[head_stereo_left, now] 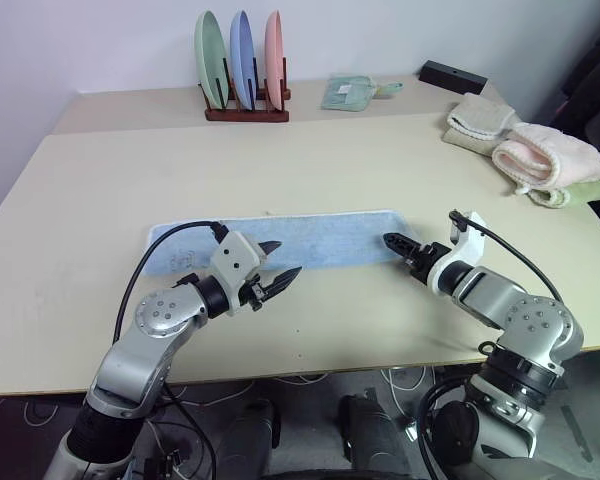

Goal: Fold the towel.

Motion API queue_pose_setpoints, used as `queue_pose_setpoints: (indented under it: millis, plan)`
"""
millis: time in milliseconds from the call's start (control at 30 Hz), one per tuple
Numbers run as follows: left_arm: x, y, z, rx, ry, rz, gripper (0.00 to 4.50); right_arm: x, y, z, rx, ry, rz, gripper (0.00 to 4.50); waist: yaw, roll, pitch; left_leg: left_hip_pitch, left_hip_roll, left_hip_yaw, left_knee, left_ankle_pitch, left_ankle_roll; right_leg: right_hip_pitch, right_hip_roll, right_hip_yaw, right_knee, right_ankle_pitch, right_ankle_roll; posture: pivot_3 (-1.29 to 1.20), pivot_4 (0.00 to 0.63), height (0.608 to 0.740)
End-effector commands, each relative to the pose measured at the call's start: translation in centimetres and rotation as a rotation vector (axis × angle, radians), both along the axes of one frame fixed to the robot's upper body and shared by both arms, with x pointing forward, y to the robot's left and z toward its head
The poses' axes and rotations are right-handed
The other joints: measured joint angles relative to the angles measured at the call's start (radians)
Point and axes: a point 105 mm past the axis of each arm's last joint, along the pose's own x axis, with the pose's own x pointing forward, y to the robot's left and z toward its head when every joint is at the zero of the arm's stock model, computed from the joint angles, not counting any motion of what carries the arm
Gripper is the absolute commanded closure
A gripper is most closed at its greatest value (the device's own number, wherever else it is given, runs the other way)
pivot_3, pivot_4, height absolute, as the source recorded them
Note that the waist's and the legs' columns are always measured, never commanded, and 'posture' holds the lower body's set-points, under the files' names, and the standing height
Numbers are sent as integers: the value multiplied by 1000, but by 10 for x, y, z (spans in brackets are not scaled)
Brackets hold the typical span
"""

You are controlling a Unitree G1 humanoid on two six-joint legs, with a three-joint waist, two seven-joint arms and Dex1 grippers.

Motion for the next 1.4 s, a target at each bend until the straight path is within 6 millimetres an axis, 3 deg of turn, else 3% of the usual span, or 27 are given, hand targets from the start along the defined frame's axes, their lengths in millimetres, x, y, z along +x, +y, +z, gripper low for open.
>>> queue_pose_setpoints:
  millis: [33, 133, 300, 400, 467, 567, 667, 733, 867, 933, 1267, 1400]
  plan:
    - [-4, 2, 8, -11, -44, 10, 1703, 2, -5, 3, 6, -11, -44, 2920, -2, 0, 0, 0, 0, 0, 0, 0, 0, 0, 0, 0, 0, 0, 0, 0, 150, 740]
    - [-9, 6, 4, -20, -29, 24, 1703, -1, -10, 6, -13, -26, -68, 4393, -4, 0, 0, 0, 0, 0, -1, 0, 0, 0, 0, 0, 0, 0, 0, 0, 150, 740]
    - [-9, 4, 3, -25, -30, 20, 1703, -5, -36, 26, -81, -88, -126, 4461, 3, 1, 0, 0, 1, 0, 0, 0, 0, 0, 0, 0, 0, 0, 0, 0, 150, 740]
    - [-3, 2, 5, -29, -38, 11, 1703, -7, -69, 44, -191, -127, -168, 4461, 6, 1, 0, -1, -1, 0, 0, 0, 0, 0, -1, 0, -1, 0, 0, 0, 150, 740]
    - [1, 1, 6, -30, -40, 8, 1703, -8, -83, 61, -301, -169, -151, 4461, 3, 1, 0, -1, -2, 0, 0, 0, 0, 0, -1, 0, -1, 0, 0, 0, 150, 740]
    - [5, 0, 6, -26, -43, 6, 1703, -6, -89, 83, -507, -234, -70, 4461, -6, 1, 0, 0, -2, 1, -1, 0, 1, 0, 0, 0, -1, 0, 0, 0, 150, 740]
    - [8, -1, 8, -27, -49, 10, 1703, 2, -60, 109, -727, -362, 121, 4461, -16, 1, 0, 1, 0, 3, -1, -1, 2, 0, 1, 0, -1, 0, 0, 0, 150, 740]
    - [9, -1, 9, -27, -53, 16, 1703, 4, -34, 111, -814, -422, 259, 4461, -22, 1, 1, 1, 1, 3, -1, -1, 2, 0, 1, 0, -2, 0, 0, 0, 150, 740]
    - [9, 2, 11, -25, -62, 38, 1703, -7, 27, 89, -948, -503, 591, 4461, -20, 1, 1, 0, 3, 2, -1, -1, 2, 0, 2, 0, -2, 0, 0, 0, 150, 740]
    - [9, 3, 11, -25, -63, 50, 1703, -10, 46, 72, -1002, -509, 691, 4461, -18, 0, 1, -1, 3, 2, -1, -1, 2, 0, 1, 0, -3, 0, 1, 0, 150, 740]
    - [7, 5, 10, -21, -65, 75, 1703, -6, 66, 40, -1026, -498, 789, 4461, 4, -1, 1, -2, 2, 2, 0, -1, 1, 1, 1, 0, -6, 0, 0, 0, 150, 740]
    - [7, 4, 8, -17, -62, 73, 1703, -14, 73, 40, -985, -512, 841, 3112, 3, -1, 1, -2, 2, 2, 0, -1, 1, 1, 1, -1, -6, 0, 0, 0, 150, 740]
